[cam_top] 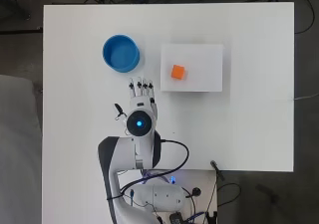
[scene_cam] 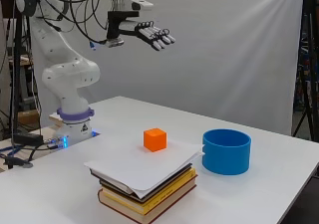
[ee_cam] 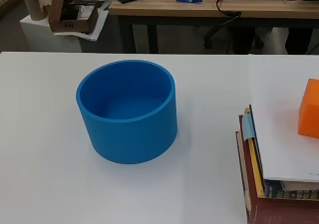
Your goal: Teleoperate dual arm-hand system to pick and place objects
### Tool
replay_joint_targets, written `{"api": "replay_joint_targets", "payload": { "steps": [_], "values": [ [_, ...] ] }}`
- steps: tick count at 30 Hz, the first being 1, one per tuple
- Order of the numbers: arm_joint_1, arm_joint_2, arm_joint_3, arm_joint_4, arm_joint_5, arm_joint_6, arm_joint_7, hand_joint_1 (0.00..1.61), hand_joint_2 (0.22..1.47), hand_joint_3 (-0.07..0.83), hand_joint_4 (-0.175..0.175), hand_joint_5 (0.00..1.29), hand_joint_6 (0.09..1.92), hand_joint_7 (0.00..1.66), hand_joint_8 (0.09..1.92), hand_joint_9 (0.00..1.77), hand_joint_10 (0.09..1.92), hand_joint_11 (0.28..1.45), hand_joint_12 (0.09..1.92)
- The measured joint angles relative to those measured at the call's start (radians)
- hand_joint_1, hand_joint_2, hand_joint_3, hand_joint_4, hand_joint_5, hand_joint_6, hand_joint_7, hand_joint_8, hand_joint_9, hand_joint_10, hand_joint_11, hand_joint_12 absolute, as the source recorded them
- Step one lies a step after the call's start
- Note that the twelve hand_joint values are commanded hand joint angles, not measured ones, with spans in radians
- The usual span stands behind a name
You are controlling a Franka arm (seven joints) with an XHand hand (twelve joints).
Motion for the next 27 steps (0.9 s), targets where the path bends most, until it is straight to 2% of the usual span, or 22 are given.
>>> {"api": "replay_joint_targets", "payload": {
  "steps": [6, 12, 19, 23, 27],
  "values": [
    [0.0, 0.067, 0.047, 0.004, 0.042, 0.063, 0.073, 0.08, 1.06, -0.005, 0.089, 0.25, 0.09, 0.29, 0.09, 0.41, 0.09, 0.45, 0.09],
    [-0.017, 0.124, -0.016, -0.007, 0.041, 0.122, 0.145, 0.04, 1.08, 0.006, 0.089, 0.21, 0.09, 0.27, 0.09, 0.41, 0.09, 0.47, 0.09],
    [-0.029, 0.319, -0.104, 0.017, 0.031, 0.231, 0.12, 0.02, 1.09, 0.006, 0.076, 0.19, 0.09, 0.28, 0.09, 0.42, 0.09, 0.49, 0.09],
    [-0.035, 0.393, -0.164, 0.021, 0.083, 0.289, 0.043, 0.09, 1.07, -0.005, 0.067, 0.2, 0.09, 0.28, 0.09, 0.42, 0.09, 0.49, 0.09],
    [-0.044, 0.453, -0.209, -0.008, 0.092, 0.4, -0.014, 0.08, 1.05, -0.004, 0.08, 0.3, 0.09, 0.36, 0.09, 0.45, 0.09, 0.5, 0.09]
  ]
}}
